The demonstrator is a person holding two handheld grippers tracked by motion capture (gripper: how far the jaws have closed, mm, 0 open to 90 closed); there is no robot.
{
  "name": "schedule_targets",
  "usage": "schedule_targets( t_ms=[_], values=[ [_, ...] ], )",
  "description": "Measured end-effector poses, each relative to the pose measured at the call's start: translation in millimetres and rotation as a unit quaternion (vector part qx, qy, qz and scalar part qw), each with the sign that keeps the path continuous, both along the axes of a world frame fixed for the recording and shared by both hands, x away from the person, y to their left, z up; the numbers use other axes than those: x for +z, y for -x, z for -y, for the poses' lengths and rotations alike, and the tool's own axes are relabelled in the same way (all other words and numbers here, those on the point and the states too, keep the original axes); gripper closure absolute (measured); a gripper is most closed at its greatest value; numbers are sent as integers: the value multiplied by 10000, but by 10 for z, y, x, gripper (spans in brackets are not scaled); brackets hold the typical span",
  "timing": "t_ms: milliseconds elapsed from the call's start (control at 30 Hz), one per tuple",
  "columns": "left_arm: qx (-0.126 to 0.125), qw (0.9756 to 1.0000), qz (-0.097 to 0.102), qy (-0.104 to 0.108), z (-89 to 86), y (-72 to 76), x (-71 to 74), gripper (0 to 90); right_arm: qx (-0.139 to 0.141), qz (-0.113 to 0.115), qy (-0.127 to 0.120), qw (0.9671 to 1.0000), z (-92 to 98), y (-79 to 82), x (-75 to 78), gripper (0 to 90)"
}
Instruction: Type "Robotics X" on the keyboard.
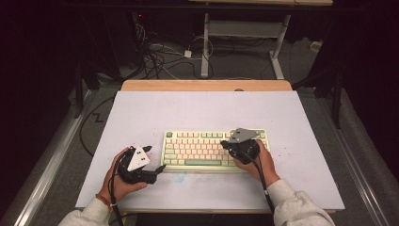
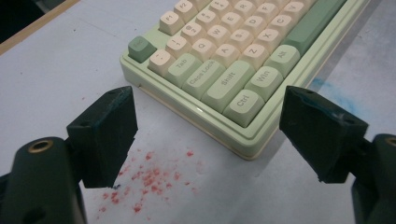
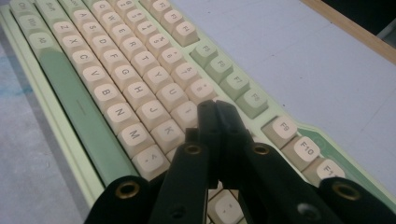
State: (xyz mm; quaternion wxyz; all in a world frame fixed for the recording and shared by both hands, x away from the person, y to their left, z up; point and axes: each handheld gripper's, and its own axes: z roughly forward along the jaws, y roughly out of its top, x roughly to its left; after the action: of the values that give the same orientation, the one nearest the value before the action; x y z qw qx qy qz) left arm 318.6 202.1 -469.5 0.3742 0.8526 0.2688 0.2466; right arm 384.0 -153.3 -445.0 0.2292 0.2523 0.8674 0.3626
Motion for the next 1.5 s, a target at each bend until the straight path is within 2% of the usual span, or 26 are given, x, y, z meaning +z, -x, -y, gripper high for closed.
schedule_targets(
  t_ms=[367,433,467,533,567,600,667,700,767,833,1133,1200,1300,1333,1500],
  values=[
    [0,10000,-50,-86,0,13,-26,184,3,-104,165,9998,-142,-121,-89,900],
    [-13,9999,-126,-59,4,17,-32,184,-12,-128,170,9998,-149,-125,-97,900],
    [-23,9999,-75,-93,3,16,-30,184,-12,-132,204,9997,-153,-129,-102,900],
    [-19,9999,-124,-78,5,19,-33,184,-22,-143,235,9996,-159,-133,-109,900],
    [-26,9999,-87,-94,3,15,-31,184,-1,-125,282,9995,-158,-138,-113,900],
    [-27,9999,-87,-105,2,14,-32,184,22,-250,358,9990,-165,-147,-131,900],
    [-21,9998,-143,-96,4,17,-36,184,20,-242,331,9992,-163,-146,-132,900],
    [-28,9999,-98,-105,3,14,-31,184,-2,-250,365,9990,-159,-144,-124,900],
    [-29,9999,-79,-116,5,16,-29,184,-3,-233,304,9993,-150,-129,-109,900],
    [-24,9999,-94,-102,4,15,-28,185,4,-122,151,9998,-127,-101,-52,900],
    [-6,9999,-94,-124,-7,14,-25,185,43,51,-168,9998,-64,-25,70,900],
    [14,9998,-157,-83,-11,14,-28,186,48,79,-254,9996,-47,0,90,900],
    [30,9999,-122,-103,-18,5,-28,196,40,155,-308,9994,-10,28,115,875],
    [35,9998,-187,-76,-19,6,-32,196,35,178,-327,9993,1,35,120,869],
    [47,9997,-207,-91,-23,2,-32,200,40,275,-438,9987,75,102,156,808]
  ],
)
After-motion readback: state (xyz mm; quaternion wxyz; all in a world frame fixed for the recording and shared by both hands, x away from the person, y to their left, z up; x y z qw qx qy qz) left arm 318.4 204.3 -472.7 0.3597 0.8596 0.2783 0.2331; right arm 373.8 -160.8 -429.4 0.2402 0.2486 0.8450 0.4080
